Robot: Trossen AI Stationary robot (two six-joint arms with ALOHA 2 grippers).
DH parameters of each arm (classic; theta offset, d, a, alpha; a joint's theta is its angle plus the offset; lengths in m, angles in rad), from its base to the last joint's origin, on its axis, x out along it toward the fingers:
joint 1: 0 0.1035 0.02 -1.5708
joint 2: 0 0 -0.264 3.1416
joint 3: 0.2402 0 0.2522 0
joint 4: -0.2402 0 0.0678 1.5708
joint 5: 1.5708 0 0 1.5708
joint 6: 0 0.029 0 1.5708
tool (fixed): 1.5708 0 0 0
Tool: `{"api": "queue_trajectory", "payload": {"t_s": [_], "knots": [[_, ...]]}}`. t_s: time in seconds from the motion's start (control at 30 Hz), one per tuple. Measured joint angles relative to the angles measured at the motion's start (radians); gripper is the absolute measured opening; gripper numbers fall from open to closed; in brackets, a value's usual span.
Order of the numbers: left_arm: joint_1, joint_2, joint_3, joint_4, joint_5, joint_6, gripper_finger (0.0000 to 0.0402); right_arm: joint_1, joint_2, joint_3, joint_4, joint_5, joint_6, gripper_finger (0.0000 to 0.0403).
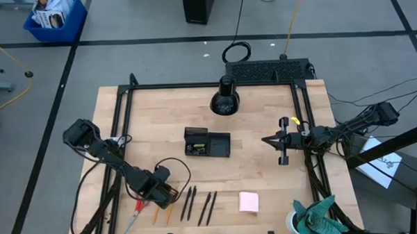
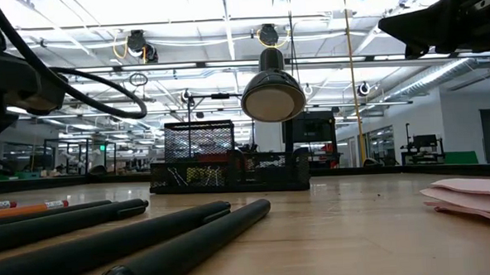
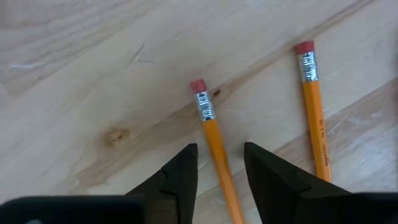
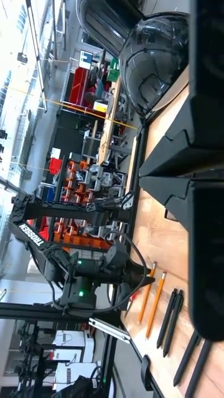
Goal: Pick and place office supplies into organizer
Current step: Put the left pencil into the desk organizer
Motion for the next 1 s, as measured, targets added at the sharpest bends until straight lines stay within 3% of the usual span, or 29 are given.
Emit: {"api": "queue_trajectory", "payload": {"t_s": [0.47, 0.67, 0.9, 1.0], "knots": [[0.007, 0.003, -0.002, 0.019, 0.010, 0.024, 0.0039, 0.000, 0.000, 0.000, -0.016, 0.000, 0.000, 0.0004], [0.004, 0.004, -0.002, 0.033, -0.079, 0.078, 0.0011, 0.000, 0.000, 0.000, -0.021, 0.000, 0.010, 0.0004], [-0.001, 0.002, 0.031, 0.022, -0.196, 0.189, 0.0028, 0.000, 0.000, 0.000, -0.026, 0.000, 0.013, 0.0004], [0.007, -0.020, 0.045, -0.019, -0.297, 0.215, 0.0030, 0.000, 0.000, 0.000, -0.026, 0.000, 0.010, 0.0004]]}}
